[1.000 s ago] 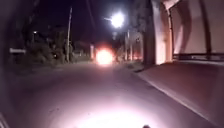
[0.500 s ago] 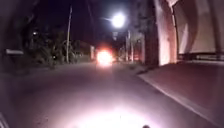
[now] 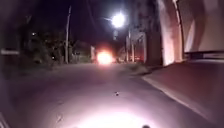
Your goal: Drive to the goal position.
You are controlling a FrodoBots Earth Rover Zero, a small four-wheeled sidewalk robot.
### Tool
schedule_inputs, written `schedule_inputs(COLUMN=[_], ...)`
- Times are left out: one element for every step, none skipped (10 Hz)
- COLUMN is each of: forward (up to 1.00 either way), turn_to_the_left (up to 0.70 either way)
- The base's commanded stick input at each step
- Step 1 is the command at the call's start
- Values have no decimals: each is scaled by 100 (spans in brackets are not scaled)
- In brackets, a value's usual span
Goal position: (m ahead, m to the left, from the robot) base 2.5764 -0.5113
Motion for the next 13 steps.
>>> schedule_inputs(forward=[70, 70, 70, 70, 70, 70, 70, 70, 70, 70, 70, 70, 70], turn_to_the_left=[0, 0, 0, 0, 0, 0, 0, 0, 0, 0, 0, 0, 0])
